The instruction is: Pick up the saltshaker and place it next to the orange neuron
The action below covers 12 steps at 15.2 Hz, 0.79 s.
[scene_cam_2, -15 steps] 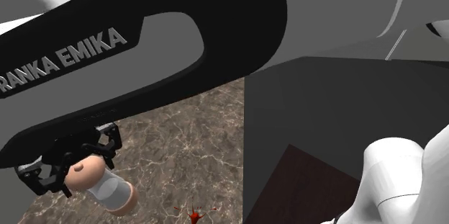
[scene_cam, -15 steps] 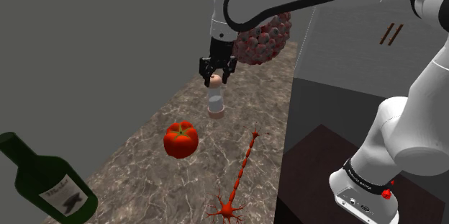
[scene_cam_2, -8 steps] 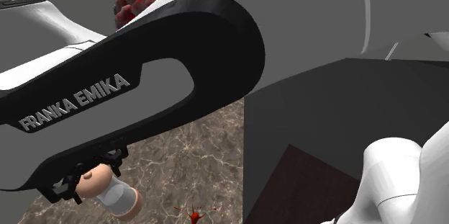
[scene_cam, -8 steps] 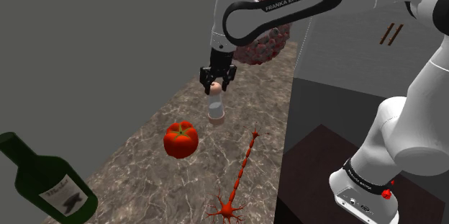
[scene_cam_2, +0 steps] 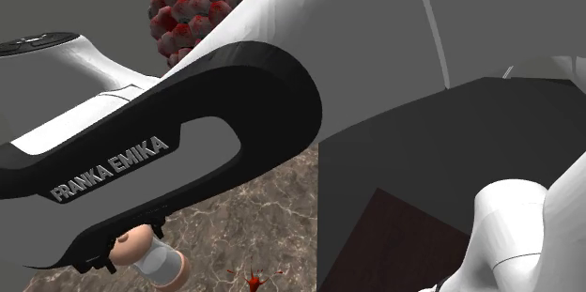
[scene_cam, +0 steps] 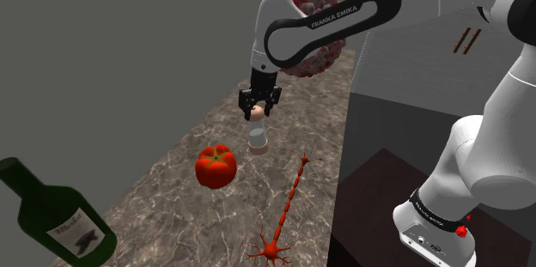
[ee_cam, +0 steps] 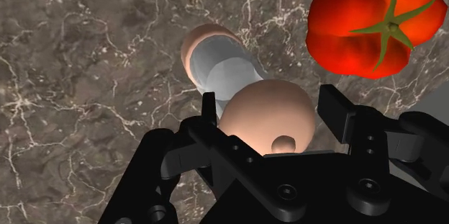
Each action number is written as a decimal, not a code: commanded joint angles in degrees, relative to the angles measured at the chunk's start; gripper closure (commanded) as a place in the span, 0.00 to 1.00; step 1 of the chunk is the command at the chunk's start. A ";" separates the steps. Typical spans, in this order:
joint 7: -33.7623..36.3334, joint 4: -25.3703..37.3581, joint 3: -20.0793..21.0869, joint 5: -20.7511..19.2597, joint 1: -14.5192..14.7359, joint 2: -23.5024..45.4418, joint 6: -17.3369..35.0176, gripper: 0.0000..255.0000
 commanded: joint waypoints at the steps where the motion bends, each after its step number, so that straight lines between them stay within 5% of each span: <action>1: -0.01 -0.01 0.00 0.01 0.00 0.04 0.08 1.00; 4: -0.01 -0.01 0.00 0.01 0.00 0.04 0.08 1.00; 5: -0.01 -0.01 0.00 0.01 0.00 0.04 0.08 0.00; 12: 0.17 1.86 -0.24 -0.30 -0.25 -1.64 -3.49 0.00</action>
